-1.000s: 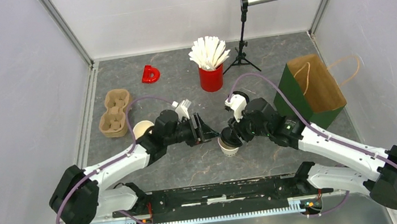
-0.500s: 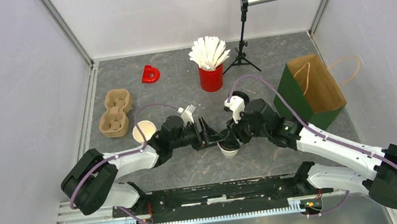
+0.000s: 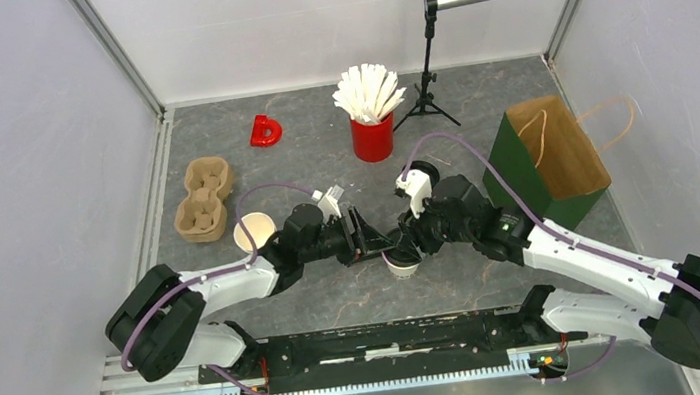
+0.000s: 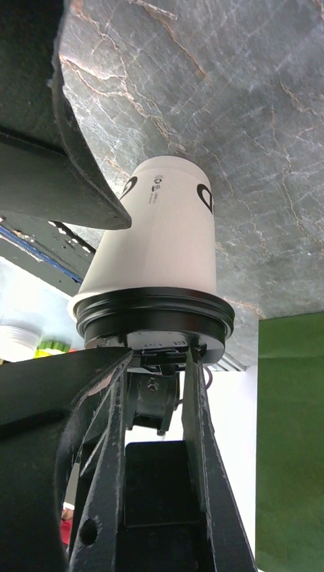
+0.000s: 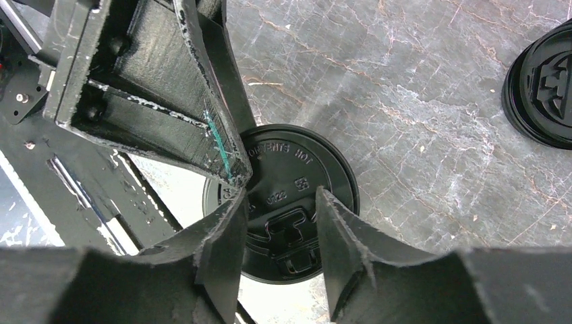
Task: Pack the takeout coffee
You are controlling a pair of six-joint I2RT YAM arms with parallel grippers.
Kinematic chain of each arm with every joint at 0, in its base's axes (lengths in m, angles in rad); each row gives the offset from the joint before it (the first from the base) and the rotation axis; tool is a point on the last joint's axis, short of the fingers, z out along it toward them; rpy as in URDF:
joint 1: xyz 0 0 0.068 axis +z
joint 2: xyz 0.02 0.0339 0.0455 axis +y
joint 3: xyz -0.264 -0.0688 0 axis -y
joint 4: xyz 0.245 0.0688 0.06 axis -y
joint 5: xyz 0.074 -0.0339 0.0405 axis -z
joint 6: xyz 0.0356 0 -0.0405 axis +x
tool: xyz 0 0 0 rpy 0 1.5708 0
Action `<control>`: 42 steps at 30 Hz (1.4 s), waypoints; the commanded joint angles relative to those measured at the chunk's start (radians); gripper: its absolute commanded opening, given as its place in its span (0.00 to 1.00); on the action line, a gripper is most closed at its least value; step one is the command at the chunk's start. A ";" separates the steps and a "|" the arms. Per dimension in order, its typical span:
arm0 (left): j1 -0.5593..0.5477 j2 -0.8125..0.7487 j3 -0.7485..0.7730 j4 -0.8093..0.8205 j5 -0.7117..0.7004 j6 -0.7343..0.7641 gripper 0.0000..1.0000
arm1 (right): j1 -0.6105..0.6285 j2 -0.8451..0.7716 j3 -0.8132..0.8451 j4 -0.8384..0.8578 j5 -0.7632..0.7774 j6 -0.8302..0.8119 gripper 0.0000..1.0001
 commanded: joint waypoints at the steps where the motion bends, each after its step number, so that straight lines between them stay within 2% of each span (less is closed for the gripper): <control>1: -0.007 -0.037 0.033 -0.059 -0.024 0.041 0.70 | -0.001 -0.041 0.028 -0.035 0.025 0.001 0.52; 4: -0.006 -0.041 0.034 -0.076 -0.024 0.051 0.68 | -0.001 -0.074 0.036 -0.061 0.060 0.005 0.59; 8: -0.008 -0.047 0.042 -0.097 -0.022 0.066 0.64 | 0.000 -0.101 0.007 -0.039 0.002 0.012 0.58; 12: -0.008 -0.059 0.048 -0.110 -0.024 0.071 0.61 | 0.016 -0.074 -0.012 0.012 -0.121 -0.071 0.61; 15: -0.008 -0.064 0.053 -0.111 -0.020 0.070 0.58 | 0.042 -0.038 0.014 -0.015 -0.100 -0.152 0.66; 23: -0.009 -0.072 0.047 -0.132 -0.030 0.076 0.57 | 0.047 -0.020 -0.001 -0.030 -0.079 -0.171 0.58; 30: -0.017 -0.051 0.045 -0.132 -0.040 0.079 0.54 | 0.052 -0.049 -0.076 0.015 -0.083 -0.173 0.57; 34: -0.023 -0.045 0.047 -0.132 -0.048 0.079 0.54 | 0.054 -0.058 -0.069 0.013 -0.094 -0.246 0.64; 37: -0.025 -0.042 0.053 -0.133 -0.050 0.081 0.54 | 0.053 -0.078 -0.029 0.005 -0.096 -0.331 0.75; 40: -0.027 -0.039 0.058 -0.132 -0.049 0.082 0.54 | 0.054 -0.114 0.007 0.008 -0.060 -0.414 0.78; 42: -0.028 -0.035 0.060 -0.134 -0.050 0.084 0.54 | 0.055 -0.142 0.013 0.005 -0.107 -0.503 0.79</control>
